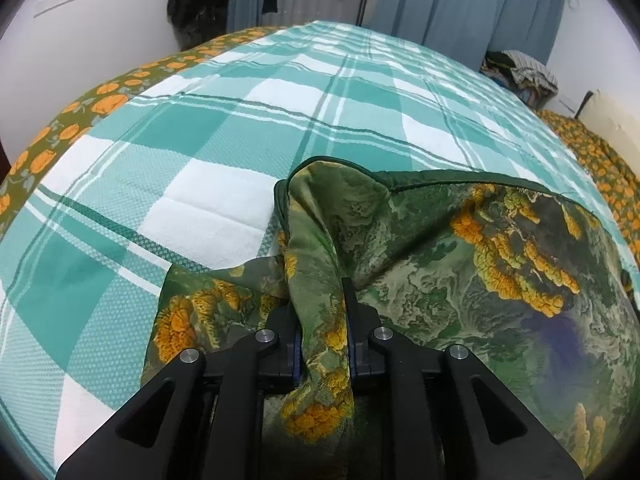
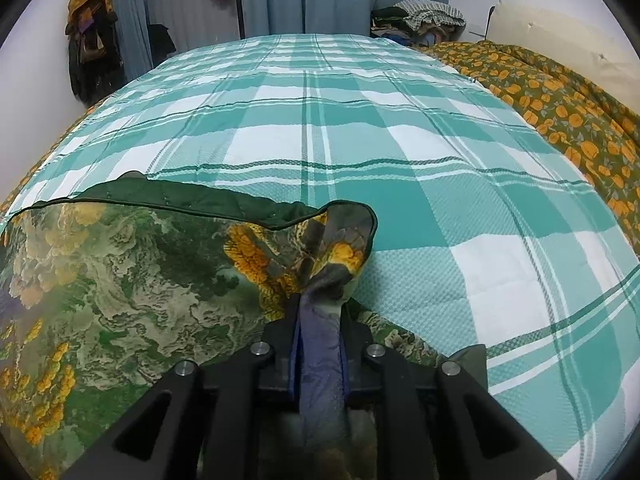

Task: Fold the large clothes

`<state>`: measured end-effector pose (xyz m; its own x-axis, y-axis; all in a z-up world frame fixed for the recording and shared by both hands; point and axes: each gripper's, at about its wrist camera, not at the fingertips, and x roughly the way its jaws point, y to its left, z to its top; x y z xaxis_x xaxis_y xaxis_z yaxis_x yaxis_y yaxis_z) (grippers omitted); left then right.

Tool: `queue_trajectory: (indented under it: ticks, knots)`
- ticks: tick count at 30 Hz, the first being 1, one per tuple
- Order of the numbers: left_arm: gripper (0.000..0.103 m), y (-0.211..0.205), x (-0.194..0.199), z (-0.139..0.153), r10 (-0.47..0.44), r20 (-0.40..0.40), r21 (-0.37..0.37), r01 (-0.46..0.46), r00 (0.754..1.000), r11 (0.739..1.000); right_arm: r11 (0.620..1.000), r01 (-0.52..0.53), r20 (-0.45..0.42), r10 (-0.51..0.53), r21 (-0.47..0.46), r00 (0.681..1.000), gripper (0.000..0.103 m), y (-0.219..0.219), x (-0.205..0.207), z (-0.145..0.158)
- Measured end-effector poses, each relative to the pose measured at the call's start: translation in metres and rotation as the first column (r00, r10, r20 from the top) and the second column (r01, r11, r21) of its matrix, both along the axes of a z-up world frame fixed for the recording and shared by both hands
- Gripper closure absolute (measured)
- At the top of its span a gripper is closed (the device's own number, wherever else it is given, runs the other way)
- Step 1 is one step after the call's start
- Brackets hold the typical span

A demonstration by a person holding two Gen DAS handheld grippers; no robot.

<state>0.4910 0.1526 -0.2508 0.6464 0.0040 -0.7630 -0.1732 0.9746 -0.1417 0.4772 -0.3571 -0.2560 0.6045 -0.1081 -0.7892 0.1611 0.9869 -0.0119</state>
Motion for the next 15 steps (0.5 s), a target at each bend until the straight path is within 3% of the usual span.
queue_trajectory:
  ticks: [6, 7, 9, 11, 13, 14, 15]
  knots:
    - [0.084, 0.002, 0.001, 0.004, -0.012, -0.009, -0.019, 0.012, 1.0, 1.0, 1.0, 0.0, 0.0, 0.0, 0.001, 1.0, 0.085, -0.001, 0.001, 0.001]
    - [0.08, 0.003, -0.001, 0.006, -0.011, -0.011, -0.021, 0.01, 1.0, 1.0, 1.0, 0.0, 0.003, 0.0, 0.005, 1.0, 0.085, -0.001, 0.0, 0.002]
    - [0.068, 0.003, -0.004, 0.012, -0.003, -0.021, -0.009, 0.003, 1.0, 1.0, 1.0, 0.004, 0.005, -0.004, 0.026, 1.0, 0.082, -0.005, -0.001, 0.004]
    - [0.041, 0.003, -0.012, 0.024, 0.005, -0.031, 0.026, -0.005, 1.0, 1.0, 0.998, 0.014, -0.009, -0.013, 0.066, 1.0, 0.081, -0.012, -0.001, 0.007]
    - [0.031, 0.001, -0.025, 0.039, -0.011, -0.02, 0.051, 0.012, 1.0, 0.999, 0.994, 0.023, -0.032, -0.02, 0.108, 0.999, 0.077, -0.02, -0.001, 0.014]
    - [0.031, -0.001, -0.032, 0.047, -0.029, -0.014, 0.06, 0.03, 0.999, 0.998, 0.993, 0.034, -0.043, -0.029, 0.116, 0.999, 0.066, -0.024, -0.003, 0.021]
    - [0.03, -0.003, -0.037, 0.053, -0.044, -0.01, 0.063, 0.044, 0.999, 0.997, 0.992, 0.047, -0.044, -0.042, 0.113, 0.998, 0.049, -0.028, -0.005, 0.029]
